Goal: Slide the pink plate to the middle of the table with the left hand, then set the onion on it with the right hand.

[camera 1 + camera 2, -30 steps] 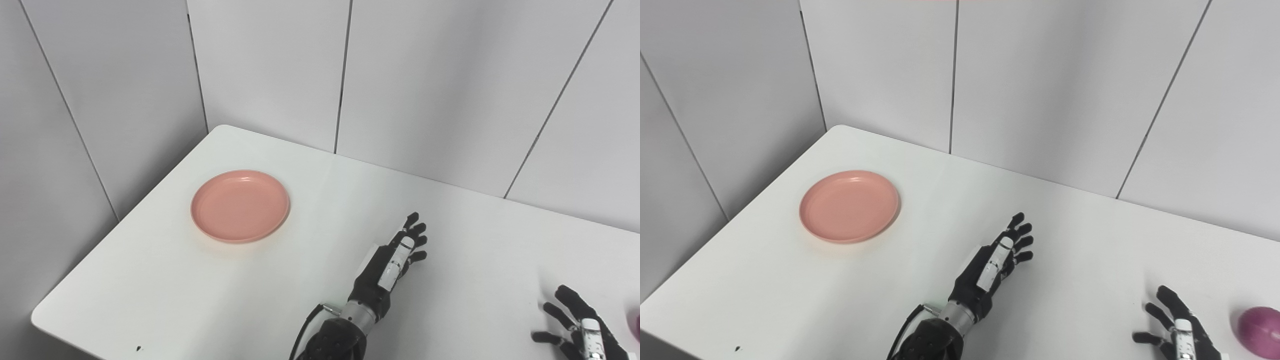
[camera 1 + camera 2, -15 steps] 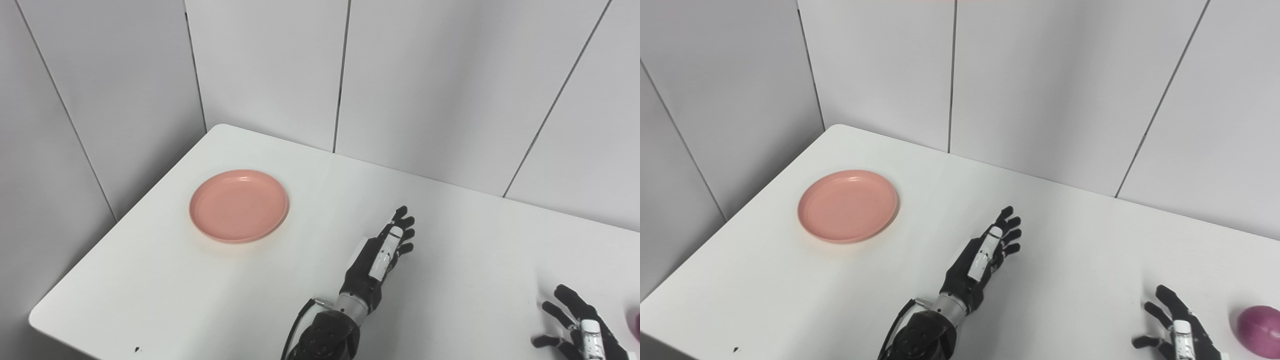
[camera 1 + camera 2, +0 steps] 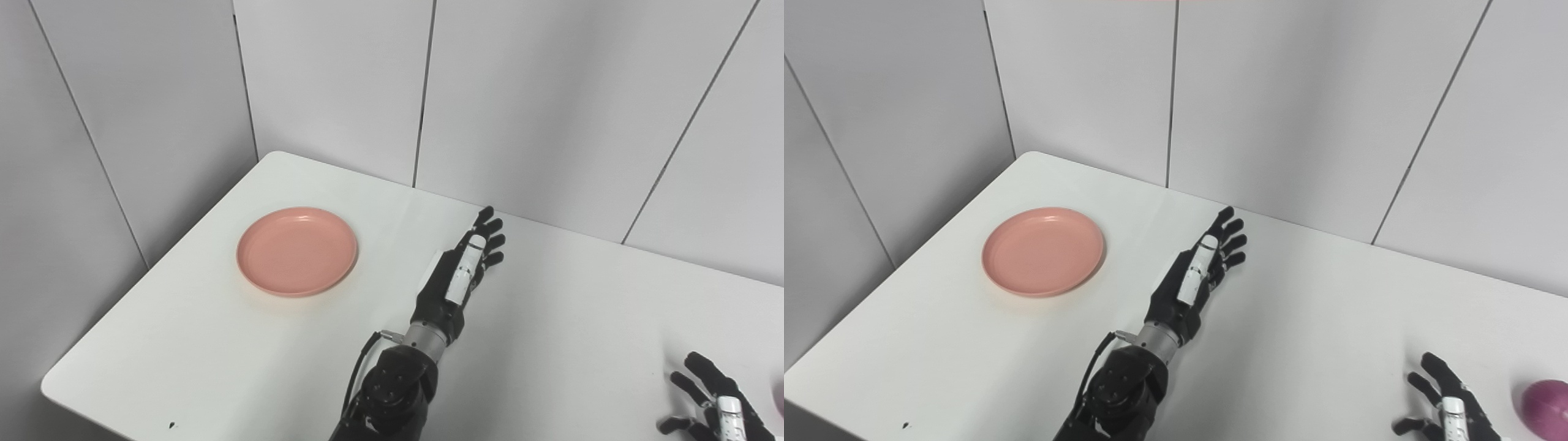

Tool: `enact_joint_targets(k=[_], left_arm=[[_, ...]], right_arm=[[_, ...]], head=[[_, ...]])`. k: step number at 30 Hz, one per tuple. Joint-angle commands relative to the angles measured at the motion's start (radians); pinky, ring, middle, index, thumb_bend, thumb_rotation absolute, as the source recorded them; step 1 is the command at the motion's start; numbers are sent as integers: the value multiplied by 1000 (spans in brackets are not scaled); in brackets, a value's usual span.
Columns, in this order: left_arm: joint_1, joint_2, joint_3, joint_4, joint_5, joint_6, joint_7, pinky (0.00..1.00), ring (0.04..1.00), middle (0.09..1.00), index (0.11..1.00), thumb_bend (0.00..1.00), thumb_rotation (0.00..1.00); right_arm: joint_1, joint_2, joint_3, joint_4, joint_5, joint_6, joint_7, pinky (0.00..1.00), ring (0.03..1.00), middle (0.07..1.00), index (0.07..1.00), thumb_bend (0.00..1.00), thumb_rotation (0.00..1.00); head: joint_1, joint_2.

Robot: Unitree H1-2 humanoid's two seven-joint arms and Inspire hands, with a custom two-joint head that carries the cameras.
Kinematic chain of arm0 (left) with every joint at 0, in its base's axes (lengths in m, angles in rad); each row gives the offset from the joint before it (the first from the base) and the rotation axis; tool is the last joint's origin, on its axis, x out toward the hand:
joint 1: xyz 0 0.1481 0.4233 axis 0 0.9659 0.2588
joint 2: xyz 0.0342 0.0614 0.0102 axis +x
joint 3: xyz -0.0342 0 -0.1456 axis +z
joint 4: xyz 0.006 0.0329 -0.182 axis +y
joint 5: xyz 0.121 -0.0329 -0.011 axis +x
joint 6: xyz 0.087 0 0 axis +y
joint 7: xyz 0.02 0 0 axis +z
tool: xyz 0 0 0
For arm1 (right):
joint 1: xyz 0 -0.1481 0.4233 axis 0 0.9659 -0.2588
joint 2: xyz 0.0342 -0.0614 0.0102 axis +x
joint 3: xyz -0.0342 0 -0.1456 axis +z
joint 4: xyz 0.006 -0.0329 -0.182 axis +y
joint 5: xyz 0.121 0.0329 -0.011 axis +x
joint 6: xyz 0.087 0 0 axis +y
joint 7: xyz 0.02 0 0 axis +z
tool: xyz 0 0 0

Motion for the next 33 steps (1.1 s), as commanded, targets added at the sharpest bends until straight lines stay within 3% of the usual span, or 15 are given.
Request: enact_joint_targets(k=[1, 5, 12, 14, 18, 19, 20, 22, 24, 25, 27, 31, 33], left_arm=[[-43, 4, 10, -43, -3, -16, -13, 918, 941, 963, 954, 469, 1000], [-56, 17, 31, -63, -14, -5, -18, 943, 964, 987, 975, 442, 1000], [-74, 38, 75, -93, -12, 14, -6, 958, 969, 984, 968, 489, 1000], [-77, 47, 86, -96, -8, 7, -2, 957, 964, 982, 967, 484, 1000], [-80, 56, 109, -99, -4, -6, 4, 943, 947, 967, 955, 481, 1000], [-80, 60, 115, -99, -5, -11, 4, 936, 943, 965, 954, 479, 1000], [-81, 64, 121, -99, -8, -15, 3, 931, 941, 964, 953, 478, 1000], [-83, 71, 135, -103, -19, -13, 1, 936, 942, 965, 952, 483, 1000], [-84, 77, 146, -107, -30, -10, -2, 951, 950, 968, 956, 483, 1000], [-84, 79, 152, -108, -31, -11, -1, 955, 953, 969, 958, 481, 1000], [-84, 82, 164, -113, -30, -9, 5, 959, 958, 970, 955, 473, 1000], [-85, 92, 179, -124, -29, -8, 14, 957, 954, 968, 948, 469, 1000], [-87, 100, 187, -127, -29, -12, 18, 961, 960, 972, 953, 471, 1000]], right_arm=[[-17, 13, 11, 3, -1, -23, 5, 353, 795, 854, 778, 808, 832], [-19, 15, 10, 7, -5, -22, 1, 376, 807, 862, 786, 814, 838], [-22, 13, 6, 13, 4, -24, 4, 221, 818, 870, 799, 847, 845], [-23, 12, 5, 17, 8, -30, 7, 314, 813, 869, 799, 843, 840], [-23, 15, 4, 13, 9, -19, 3, 311, 815, 867, 796, 833, 830], [-23, 14, 5, 12, 9, -15, 2, 247, 819, 869, 796, 845, 832], [-24, 14, 4, 12, 8, -15, 2, 101, 826, 874, 801, 850, 839], [-24, 11, 5, 16, 6, -21, 4, 28, 829, 876, 806, 855, 848], [-25, 10, 5, 20, 7, -31, 7, 230, 824, 875, 801, 870, 839], [-25, 10, 6, 20, 5, -31, 6, 280, 823, 875, 799, 875, 836], [-26, 9, 6, 21, 3, -31, 5, 286, 816, 868, 793, 881, 835], [-27, 9, 5, 25, 9, -33, 9, 48, 826, 875, 804, 871, 844], [-27, 9, 4, 27, 10, -33, 8, 10, 827, 877, 803, 871, 844]], head=[[0, -2], [0, -4], [5, -6], [5, -6], [8, -7], [8, -7], [9, -7], [9, -7], [11, -7], [11, -8], [11, -8], [14, -9], [18, -10]])
